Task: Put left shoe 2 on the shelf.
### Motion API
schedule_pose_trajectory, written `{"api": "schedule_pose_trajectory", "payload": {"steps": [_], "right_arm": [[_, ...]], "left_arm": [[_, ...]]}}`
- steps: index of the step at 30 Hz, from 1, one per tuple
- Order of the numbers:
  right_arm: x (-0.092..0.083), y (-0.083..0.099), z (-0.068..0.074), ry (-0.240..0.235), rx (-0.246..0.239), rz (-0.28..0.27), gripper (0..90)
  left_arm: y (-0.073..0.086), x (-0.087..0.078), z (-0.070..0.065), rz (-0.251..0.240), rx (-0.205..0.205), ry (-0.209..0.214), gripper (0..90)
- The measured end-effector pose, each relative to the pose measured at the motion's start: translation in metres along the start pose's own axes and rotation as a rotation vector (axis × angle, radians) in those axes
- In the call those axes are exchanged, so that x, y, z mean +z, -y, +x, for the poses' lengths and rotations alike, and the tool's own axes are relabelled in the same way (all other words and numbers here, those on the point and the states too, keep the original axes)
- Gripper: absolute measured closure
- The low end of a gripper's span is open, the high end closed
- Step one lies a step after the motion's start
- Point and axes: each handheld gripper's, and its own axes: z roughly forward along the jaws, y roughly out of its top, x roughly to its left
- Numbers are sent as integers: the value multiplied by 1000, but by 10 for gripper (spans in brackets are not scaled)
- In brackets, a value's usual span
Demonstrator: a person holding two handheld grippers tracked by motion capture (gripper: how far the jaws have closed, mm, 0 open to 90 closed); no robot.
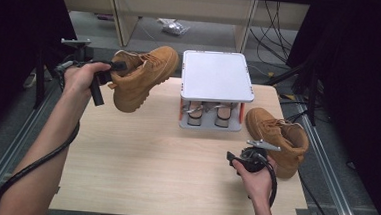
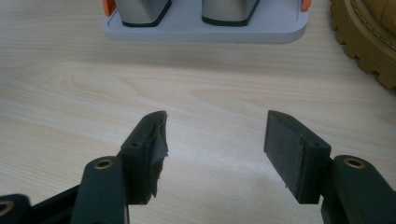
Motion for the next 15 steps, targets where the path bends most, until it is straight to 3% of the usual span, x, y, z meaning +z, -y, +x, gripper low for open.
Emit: {"api": "schedule_pose_trajectory", "payload": {"steps": [10, 11, 15], "right_arm": [[1, 0, -1, 13, 2, 1, 401], [1, 1, 3, 7, 41, 5, 401], [0, 1, 2, 2, 39, 12, 401]], "left_arm": [[-9, 4, -8, -8, -4, 10, 812], [-9, 5, -9, -11, -6, 10, 812], [-10, 8, -11, -22, -18, 12, 812]]}}
